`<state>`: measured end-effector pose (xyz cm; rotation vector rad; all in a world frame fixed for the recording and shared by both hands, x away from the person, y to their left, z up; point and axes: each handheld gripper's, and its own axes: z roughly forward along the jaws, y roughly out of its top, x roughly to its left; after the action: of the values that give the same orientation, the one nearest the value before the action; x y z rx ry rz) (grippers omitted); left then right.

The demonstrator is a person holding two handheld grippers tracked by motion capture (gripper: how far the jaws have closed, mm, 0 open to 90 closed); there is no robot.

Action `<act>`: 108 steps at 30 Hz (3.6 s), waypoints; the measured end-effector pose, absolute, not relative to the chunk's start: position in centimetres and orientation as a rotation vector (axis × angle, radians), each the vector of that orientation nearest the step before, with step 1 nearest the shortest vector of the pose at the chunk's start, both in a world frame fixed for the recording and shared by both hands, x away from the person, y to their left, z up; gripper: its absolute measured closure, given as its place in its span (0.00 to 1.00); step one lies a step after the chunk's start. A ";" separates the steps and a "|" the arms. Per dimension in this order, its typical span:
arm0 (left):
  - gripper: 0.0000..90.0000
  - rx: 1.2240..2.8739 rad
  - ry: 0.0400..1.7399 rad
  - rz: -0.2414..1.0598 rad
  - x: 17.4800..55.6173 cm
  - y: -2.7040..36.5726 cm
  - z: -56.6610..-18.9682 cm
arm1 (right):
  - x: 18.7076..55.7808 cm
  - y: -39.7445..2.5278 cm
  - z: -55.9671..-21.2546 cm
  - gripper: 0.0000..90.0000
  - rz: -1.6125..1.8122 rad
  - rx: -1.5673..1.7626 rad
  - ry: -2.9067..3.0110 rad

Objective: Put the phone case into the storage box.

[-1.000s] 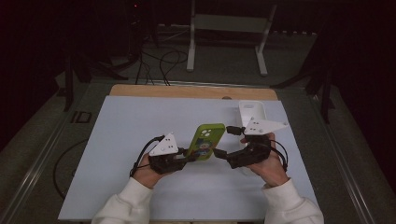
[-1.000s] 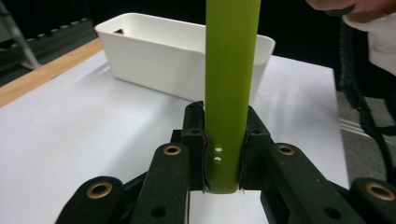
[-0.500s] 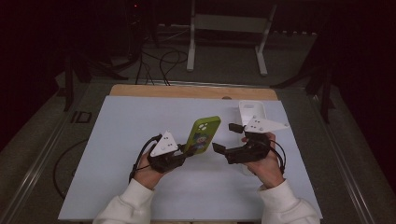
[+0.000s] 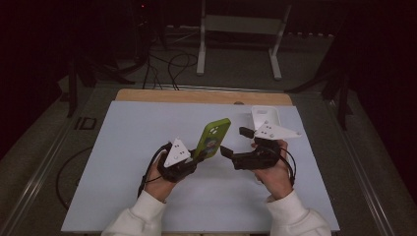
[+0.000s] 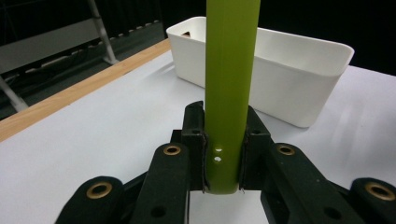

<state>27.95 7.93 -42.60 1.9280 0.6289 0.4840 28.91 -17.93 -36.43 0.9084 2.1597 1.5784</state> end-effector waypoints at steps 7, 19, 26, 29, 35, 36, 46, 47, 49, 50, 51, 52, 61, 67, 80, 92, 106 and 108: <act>0.86 1.911 0.661 0.510 27.8 7.6 -42.8 | 29.0 -17.7 -36.5 0.10 1.608 0.937 2.134; 0.86 1.904 0.705 0.536 27.7 6.9 -43.2 | 29.2 -16.9 -36.5 0.10 1.628 0.940 2.107; 0.86 1.912 0.713 0.550 27.6 6.6 -43.5 | 29.3 -16.4 -36.5 0.10 1.629 0.943 2.105; 0.86 1.915 0.714 0.555 27.6 6.5 -43.6 | 29.3 -16.0 -36.5 0.10 1.628 0.943 2.103; 0.86 1.918 0.710 0.556 27.4 6.2 -43.8 | 29.6 -15.6 -36.4 0.10 1.642 0.974 2.085; 0.86 1.919 0.709 0.555 27.3 6.2 -43.8 | 29.6 -15.6 -36.4 0.10 1.642 0.979 2.084; 0.86 1.931 0.684 0.540 26.8 5.5 -44.1 | 29.9 -15.1 -36.4 0.14 1.656 1.004 2.066; 0.86 1.931 0.679 0.541 26.7 5.5 -44.1 | 29.9 -15.1 -36.3 0.15 1.664 0.998 2.065; 0.86 1.926 0.677 0.525 26.6 5.3 -44.1 | 29.9 -15.1 -36.3 0.15 1.678 0.990 2.061; 0.86 1.927 0.674 0.523 26.5 5.2 -44.1 | 29.9 -15.0 -36.3 0.15 1.689 0.988 2.057; 0.86 1.924 0.670 0.522 26.4 5.1 -44.2 | 29.9 -15.0 -36.3 0.15 1.697 0.979 2.055; 0.86 1.924 0.667 0.514 26.4 5.0 -44.3 | 29.8 -14.9 -36.3 0.15 1.697 0.977 2.052; 0.86 1.930 0.666 0.491 26.4 4.9 -44.4 | 29.7 -14.8 -36.3 0.16 1.696 0.977 2.043; 0.85 1.936 0.667 0.491 26.4 4.8 -44.4 | 29.6 -14.6 -36.3 0.17 1.672 0.976 2.046; 0.84 1.941 0.660 0.495 26.3 4.9 -44.3 | 29.3 -14.5 -36.0 0.18 1.654 0.966 2.053; 0.42 1.923 0.713 0.508 26.5 5.6 -43.7 | 29.3 -14.2 -36.1 0.18 1.630 0.964 2.050; 0.05 1.918 0.776 0.520 26.8 6.7 -43.1 | 29.4 -14.4 -36.1 0.18 1.628 0.980 2.038; 0.02 1.916 0.786 0.525 26.8 7.1 -43.0 | 29.4 -14.4 -36.1 0.18 1.627 0.985 2.036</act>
<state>26.82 7.06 -43.02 1.9160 0.7856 0.5249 29.40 -14.39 -36.10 0.9849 2.0362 1.6273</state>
